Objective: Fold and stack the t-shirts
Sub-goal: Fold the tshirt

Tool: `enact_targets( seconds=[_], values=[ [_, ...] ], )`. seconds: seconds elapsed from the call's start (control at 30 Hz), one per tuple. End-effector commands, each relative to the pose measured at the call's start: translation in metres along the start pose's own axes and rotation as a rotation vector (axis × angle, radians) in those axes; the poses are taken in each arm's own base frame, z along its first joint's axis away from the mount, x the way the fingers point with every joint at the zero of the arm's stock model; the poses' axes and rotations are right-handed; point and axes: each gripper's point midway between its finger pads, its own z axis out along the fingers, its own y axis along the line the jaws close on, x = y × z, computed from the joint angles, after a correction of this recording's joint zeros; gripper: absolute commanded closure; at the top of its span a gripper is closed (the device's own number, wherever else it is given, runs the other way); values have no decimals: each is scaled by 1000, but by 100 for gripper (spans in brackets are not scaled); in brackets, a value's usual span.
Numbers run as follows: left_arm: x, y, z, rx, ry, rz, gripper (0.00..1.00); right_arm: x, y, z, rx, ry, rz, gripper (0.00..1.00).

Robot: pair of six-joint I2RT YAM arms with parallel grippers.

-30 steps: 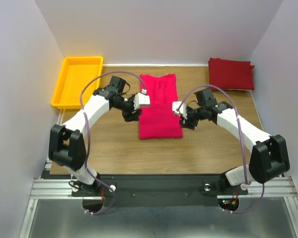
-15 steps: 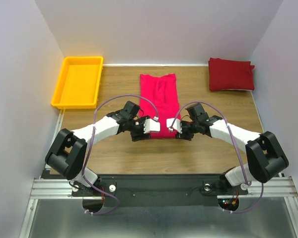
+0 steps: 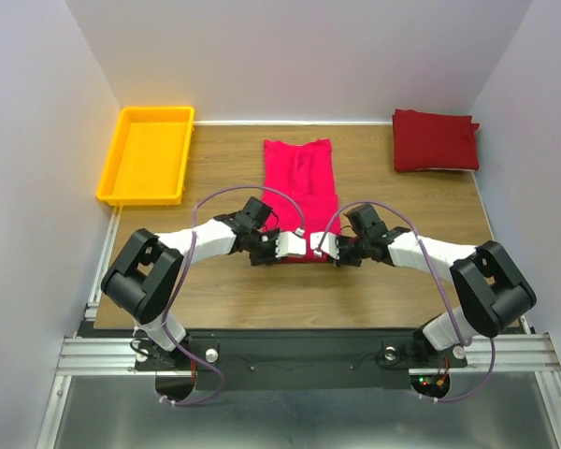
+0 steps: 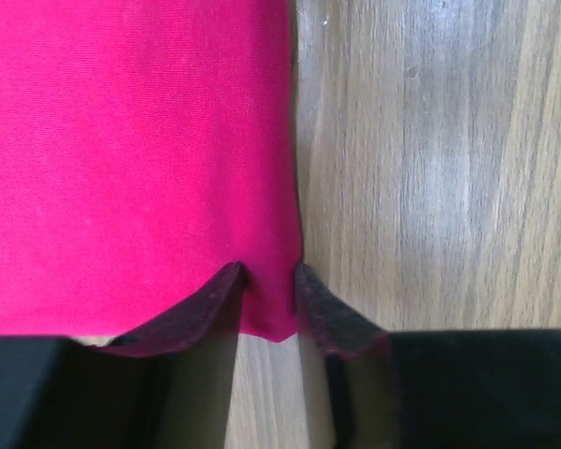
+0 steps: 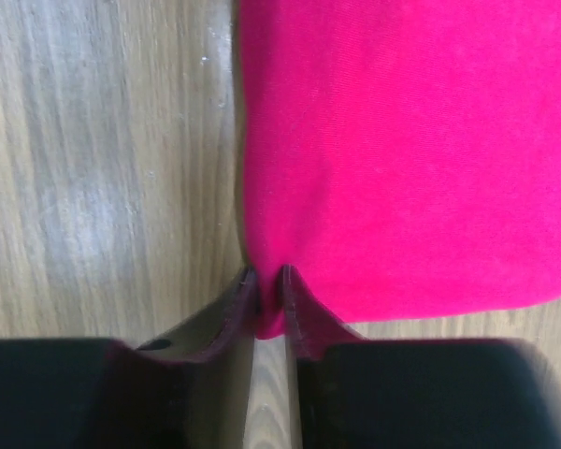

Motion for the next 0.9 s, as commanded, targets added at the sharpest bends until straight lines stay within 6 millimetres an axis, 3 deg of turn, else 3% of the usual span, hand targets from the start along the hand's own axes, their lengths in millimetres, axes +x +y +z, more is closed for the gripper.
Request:
enact_targets(
  seconds=[0.0,0.07,0.1,0.13,0.17,0.2,0.3,0.47,0.53,0.63,0.73,0.83,0.87],
  values=[
    [6,-8,3,19,17,-7,80,-6,-8,0,42,-14,-11,88],
    [2,-2,-4,-3,13,-21,94,-10,-12,-7,70,-17,-5,99],
    [-2,3,-10,-12,3,-30,99,-13,-16,-10,88,-21,2,99],
    [-11,7,-18,-9,-31,-34,100,-14,-21,-15,115,-13,14,99],
    [-5,13,-29,-8,-22,-77,100,-25,-33,-26,162,-30,18,99],
    [-25,33,-46,-41,-70,-70,100,-29,-40,-33,194,-33,47,99],
    [-42,71,-92,-106,-118,-90,100,-52,-70,-64,281,-74,58,99],
    [-65,90,-130,-176,-134,-21,100,-77,-97,-98,343,-87,49,99],
    [-68,86,-136,-179,-131,-14,100,-89,-104,-111,355,-102,41,99],
    [-68,70,-142,-151,-117,3,100,-95,-96,-122,326,-102,36,99],
    [-71,43,-147,-121,-111,26,100,-95,-74,-133,270,-96,22,99],
    [-71,9,-151,-70,-104,44,100,-96,-38,-141,158,-103,18,99],
    [-71,-13,-147,-10,-95,55,100,-97,-18,-149,113,-105,27,99]
  ],
)
